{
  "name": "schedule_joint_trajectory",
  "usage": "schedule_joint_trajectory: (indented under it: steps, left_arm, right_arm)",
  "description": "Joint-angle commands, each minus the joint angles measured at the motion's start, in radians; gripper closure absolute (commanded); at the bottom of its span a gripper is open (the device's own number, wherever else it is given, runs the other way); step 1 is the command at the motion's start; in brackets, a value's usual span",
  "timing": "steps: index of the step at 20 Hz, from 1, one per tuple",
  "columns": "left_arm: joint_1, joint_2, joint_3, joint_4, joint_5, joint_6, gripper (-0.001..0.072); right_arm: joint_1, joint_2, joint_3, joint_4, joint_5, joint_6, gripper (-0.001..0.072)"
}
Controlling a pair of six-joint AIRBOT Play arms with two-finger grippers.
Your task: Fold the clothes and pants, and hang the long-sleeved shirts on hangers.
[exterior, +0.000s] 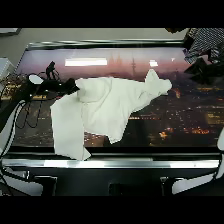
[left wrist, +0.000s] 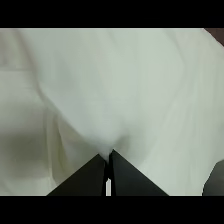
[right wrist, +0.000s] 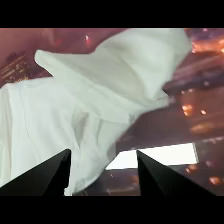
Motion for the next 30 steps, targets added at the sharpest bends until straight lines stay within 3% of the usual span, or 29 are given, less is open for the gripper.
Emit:
schedule_joint_trajectory:
  steps: [1,4,7,11,19,29,30]
  left_arm:
    - [0.012,0.000,0.001,0.000,-0.056,0.000,0.0689]
    - [0.018,0.000,0.001,0.000,-0.075,0.000,0.0689]
    - [0.017,0.000,0.001,0.000,-0.074,0.000,0.0688]
    - [0.018,0.000,0.001,0.001,-0.074,0.000,0.0689]
    - [0.017,-0.001,0.000,0.001,-0.073,0.000,0.0689]
    - [0.017,-0.003,0.000,0.001,-0.073,0.001,0.0689]
    - [0.017,-0.005,0.000,0.001,-0.073,0.000,0.0689]
  right_arm:
    - [-0.081,0.144,-0.220,0.016,0.089,-0.084,0.0229]
    - [-0.037,0.275,-0.603,0.174,-0.001,-0.165,0.0228]
    - [0.087,0.377,-0.949,0.274,-0.183,-0.222,0.0228]
    - [0.335,0.410,-1.200,0.375,-0.369,-0.268,0.0226]
    - [0.678,0.347,-1.262,0.533,-0.659,-0.214,0.0218]
    - [0.793,0.314,-1.261,0.618,-0.807,-0.219,0.0221]
    - [0.817,0.314,-1.261,0.618,-0.822,-0.219,0.0258]
